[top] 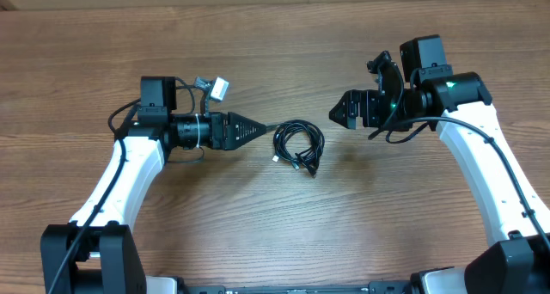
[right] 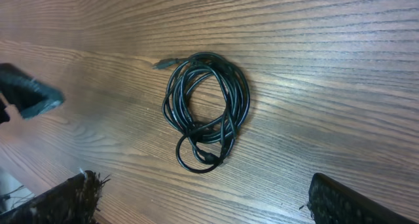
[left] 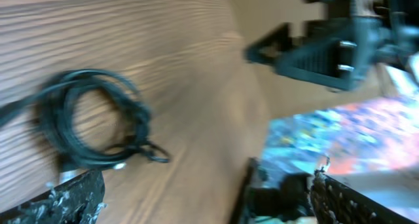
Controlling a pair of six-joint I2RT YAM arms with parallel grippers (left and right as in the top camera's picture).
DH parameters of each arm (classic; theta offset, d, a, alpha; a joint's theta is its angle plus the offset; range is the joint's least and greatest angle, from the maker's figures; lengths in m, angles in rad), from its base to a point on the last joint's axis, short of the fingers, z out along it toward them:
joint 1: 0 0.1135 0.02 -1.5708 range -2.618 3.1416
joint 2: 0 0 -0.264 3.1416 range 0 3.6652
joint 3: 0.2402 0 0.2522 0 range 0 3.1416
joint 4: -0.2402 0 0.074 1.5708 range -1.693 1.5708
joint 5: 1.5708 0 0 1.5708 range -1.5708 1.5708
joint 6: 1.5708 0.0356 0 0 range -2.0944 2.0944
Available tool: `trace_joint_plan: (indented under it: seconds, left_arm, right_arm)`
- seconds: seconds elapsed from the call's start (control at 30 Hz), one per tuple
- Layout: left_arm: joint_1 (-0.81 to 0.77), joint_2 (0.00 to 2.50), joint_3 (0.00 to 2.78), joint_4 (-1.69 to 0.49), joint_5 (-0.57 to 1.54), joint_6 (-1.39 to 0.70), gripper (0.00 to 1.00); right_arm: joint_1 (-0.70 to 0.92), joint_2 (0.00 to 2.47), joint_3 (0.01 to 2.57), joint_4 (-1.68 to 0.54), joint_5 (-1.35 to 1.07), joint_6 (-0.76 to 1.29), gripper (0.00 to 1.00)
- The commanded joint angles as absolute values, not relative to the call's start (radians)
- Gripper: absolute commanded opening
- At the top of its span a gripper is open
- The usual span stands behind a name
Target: Untangle cables
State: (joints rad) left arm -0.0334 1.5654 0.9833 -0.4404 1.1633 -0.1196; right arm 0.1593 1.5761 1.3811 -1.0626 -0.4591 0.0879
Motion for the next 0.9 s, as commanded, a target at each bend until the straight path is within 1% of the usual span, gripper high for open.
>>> trace_joint_plan:
  seconds: [0.0, 0.07, 0.13, 0.37, 0.47, 0.57, 0.63, 0.77, 0.87]
  left_arm:
    - [-0.045, 1.561, 1.015, -0.475, 0.686, -0.342, 1.00]
    - [-0.066, 1.562, 1.016, -0.482, 0.436, -0.380, 1.00]
    - [-0.107, 1.562, 1.016, -0.466, 0.287, -0.408, 1.00]
    - [-0.286, 1.569, 1.016, -0.300, 0.113, -0.389, 1.00]
    - [-0.359, 1.589, 1.016, -0.244, 0.078, -0.396, 1.00]
    - [-0.413, 1.618, 1.016, -0.242, -0.036, -0.483, 1.00]
    - [-0.440, 1.640, 1.016, -0.243, -0.080, -0.543, 1.00]
    - [-0.483, 1.665, 1.016, -0.249, -0.054, -0.643, 1.00]
    - [-0.523, 1.662, 1.020, -0.236, -0.004, -0.649, 0.99]
  right_arm:
    - [0.162, 1.554, 1.406, -1.057, -0.473, 0.077, 1.00]
    - [0.162, 1.554, 1.406, -1.056, -0.473, 0.077, 1.00]
    - [0.162, 1.554, 1.406, -1.053, -0.473, 0.077, 1.00]
    - [0.162, 1.554, 1.406, -1.019, -0.473, 0.077, 1.00]
    - [0.162, 1.554, 1.406, -1.017, -0.473, 0.077, 1.00]
    - [0.161, 1.554, 1.406, -1.036, -0.461, 0.077, 1.00]
    - [0.161, 1.554, 1.406, -1.044, -0.406, 0.083, 1.00]
    - [0.155, 1.553, 1.407, -1.045, -0.236, 0.192, 1.00]
    - [0.132, 1.553, 1.408, -1.042, -0.210, 0.199, 1.00]
